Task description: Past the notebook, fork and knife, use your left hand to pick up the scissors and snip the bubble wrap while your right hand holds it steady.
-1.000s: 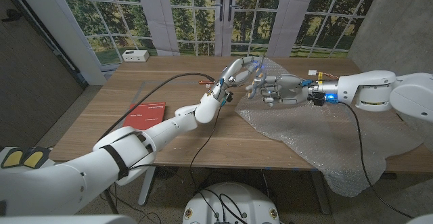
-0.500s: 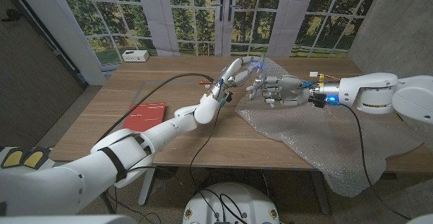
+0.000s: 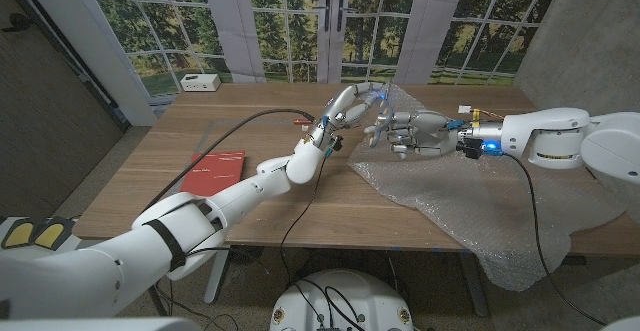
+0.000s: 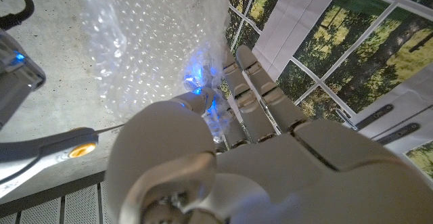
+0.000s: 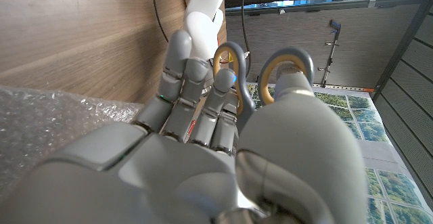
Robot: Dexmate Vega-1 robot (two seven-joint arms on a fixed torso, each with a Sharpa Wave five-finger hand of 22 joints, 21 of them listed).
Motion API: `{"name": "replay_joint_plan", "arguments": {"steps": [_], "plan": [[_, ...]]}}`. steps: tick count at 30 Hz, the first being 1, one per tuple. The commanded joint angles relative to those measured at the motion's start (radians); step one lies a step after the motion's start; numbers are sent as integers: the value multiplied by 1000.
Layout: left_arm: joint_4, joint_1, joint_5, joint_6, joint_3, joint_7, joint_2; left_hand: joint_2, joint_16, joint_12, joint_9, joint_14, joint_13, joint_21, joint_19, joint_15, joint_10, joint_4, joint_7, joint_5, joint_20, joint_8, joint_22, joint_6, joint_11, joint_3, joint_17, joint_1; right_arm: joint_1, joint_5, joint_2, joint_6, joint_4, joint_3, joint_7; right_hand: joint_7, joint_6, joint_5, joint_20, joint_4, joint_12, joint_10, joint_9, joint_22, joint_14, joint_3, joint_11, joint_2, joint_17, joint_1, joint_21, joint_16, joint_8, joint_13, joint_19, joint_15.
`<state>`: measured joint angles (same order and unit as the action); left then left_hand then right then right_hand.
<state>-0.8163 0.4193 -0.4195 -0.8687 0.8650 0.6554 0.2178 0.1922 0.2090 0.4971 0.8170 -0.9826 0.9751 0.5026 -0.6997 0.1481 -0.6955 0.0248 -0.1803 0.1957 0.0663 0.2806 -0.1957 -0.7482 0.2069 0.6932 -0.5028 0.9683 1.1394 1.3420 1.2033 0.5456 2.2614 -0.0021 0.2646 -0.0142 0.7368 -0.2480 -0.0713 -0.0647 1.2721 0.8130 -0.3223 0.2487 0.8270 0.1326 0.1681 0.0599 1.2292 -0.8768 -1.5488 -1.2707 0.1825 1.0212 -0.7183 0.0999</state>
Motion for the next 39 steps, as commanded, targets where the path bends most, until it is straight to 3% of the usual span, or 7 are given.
{"name": "replay_joint_plan", "arguments": {"steps": [1, 4, 5, 9, 13, 18, 39], "plan": [[36, -16, -3, -25, 4, 10, -14, 1, -3, 4, 1, -9, 1, 5, 7, 84, -10, -8, -2, 0, 30, -2, 1, -6, 4, 2, -5, -10, -16, 3, -8, 13, 7, -15, -35, 3, 11, -9, -112, -18, 19, 23, 8, 10, 2, 19, 17, -28, 3, -36, 2, -14, 18, 20, 10, 116], [39, -18, -1, -27, 6, 9, -15, 1, -3, 5, 1, -9, 2, 6, 8, 84, -11, -9, 0, 0, 31, -2, 1, -6, 4, 2, -5, -10, -15, 5, -11, 14, 14, -11, -63, 37, 80, -8, -130, -48, 37, 24, 15, 36, 15, 53, 25, -72, 4, -108, -10, -30, 38, 49, 14, 117], [40, -18, 0, -27, 6, 8, -15, 1, -2, 4, 1, -10, 1, 6, 8, 84, -10, -9, -1, 0, 31, -2, 1, -7, 4, 2, -5, -10, -16, 5, -12, 14, 15, -12, -68, 53, 131, -3, -135, -65, 48, 33, 14, 51, 24, 73, 27, -98, 5, -149, -13, -40, 53, 62, 19, 118], [49, -22, 1, -29, 8, 10, -17, 1, -3, 3, 0, -9, 1, 8, 7, 84, -11, -9, -3, 0, 31, -2, 1, -7, 4, 2, -5, -10, -25, 5, -14, 16, 14, -17, -77, 78, 208, 26, -140, -91, 71, 43, -4, 86, 32, 111, 27, -142, 5, -222, -16, -56, 78, 99, 32, 118], [57, -25, 0, -30, 10, 16, -21, 1, -3, 3, 0, -9, 1, 10, 7, 84, -12, -9, -3, 0, 31, -2, 1, -9, 4, 3, -5, -11, -27, 8, -14, 20, 15, -18, -89, 79, 247, 55, -141, -92, 81, 50, -36, 101, 34, 127, 26, -156, 5, -248, -15, -62, 98, 116, 28, 117], [65, -26, 1, -27, 16, 16, -26, 1, -3, 1, 0, -8, 0, 12, 7, 84, -12, -9, -1, 0, 31, -2, 2, -9, 4, 3, -5, -12, -7, 4, -18, 6, 16, -1, -93, 80, 248, 65, -140, -91, 77, 38, -65, 116, 37, 135, 27, -162, 5, -259, -16, -66, 103, 119, 28, 117], [93, -37, 9, -18, 38, 17, -38, 1, -2, -2, 2, -11, 1, 19, 9, 84, -11, -11, -3, 1, 35, -4, 2, -7, 4, 3, -5, -13, 55, -19, -35, -10, 9, 77, -77, 79, 260, 70, -141, -83, 82, 42, -93, 145, 40, 144, 26, -166, 5, -263, -14, -76, 92, 136, 26, 116]]}}
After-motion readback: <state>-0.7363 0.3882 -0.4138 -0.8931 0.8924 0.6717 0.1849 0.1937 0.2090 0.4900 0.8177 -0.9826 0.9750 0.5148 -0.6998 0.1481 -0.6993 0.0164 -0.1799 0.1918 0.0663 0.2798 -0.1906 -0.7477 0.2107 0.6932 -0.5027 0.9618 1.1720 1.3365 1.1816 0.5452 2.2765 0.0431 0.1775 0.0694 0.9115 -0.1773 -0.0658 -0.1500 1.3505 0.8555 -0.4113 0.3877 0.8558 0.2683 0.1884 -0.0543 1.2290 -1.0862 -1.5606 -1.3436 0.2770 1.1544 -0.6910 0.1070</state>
